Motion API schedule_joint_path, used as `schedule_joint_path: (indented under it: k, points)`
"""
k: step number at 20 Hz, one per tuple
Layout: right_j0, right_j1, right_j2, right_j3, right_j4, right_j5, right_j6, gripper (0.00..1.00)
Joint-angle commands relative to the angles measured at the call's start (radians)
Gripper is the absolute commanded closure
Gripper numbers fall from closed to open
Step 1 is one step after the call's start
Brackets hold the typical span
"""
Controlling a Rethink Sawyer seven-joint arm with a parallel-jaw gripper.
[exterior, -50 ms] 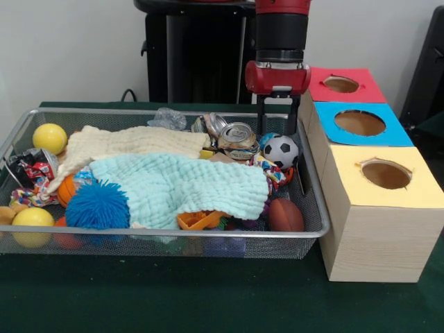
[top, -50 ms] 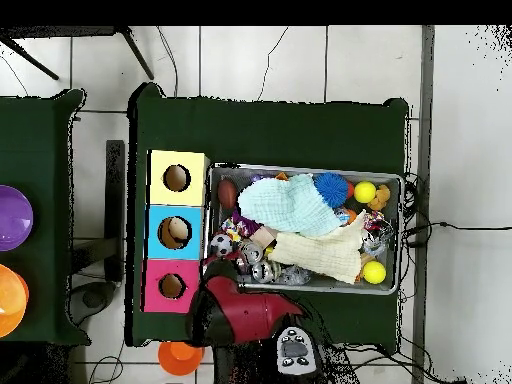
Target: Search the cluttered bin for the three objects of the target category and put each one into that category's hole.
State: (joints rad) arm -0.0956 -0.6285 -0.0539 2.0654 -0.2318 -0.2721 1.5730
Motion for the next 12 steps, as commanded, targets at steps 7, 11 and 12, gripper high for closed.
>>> schedule_joint_path:
  k: [7, 11, 12]
  points:
    - [0.063, 0.09, -0.075, -0.088, 0.029, -0.101, 0.16, 0.0]
    - [0.051, 0.087, -0.078, -0.092, 0.016, -0.124, 0.167, 0.0]
    - [0.051, 0.09, -0.08, -0.091, 0.015, -0.134, 0.169, 0.0]
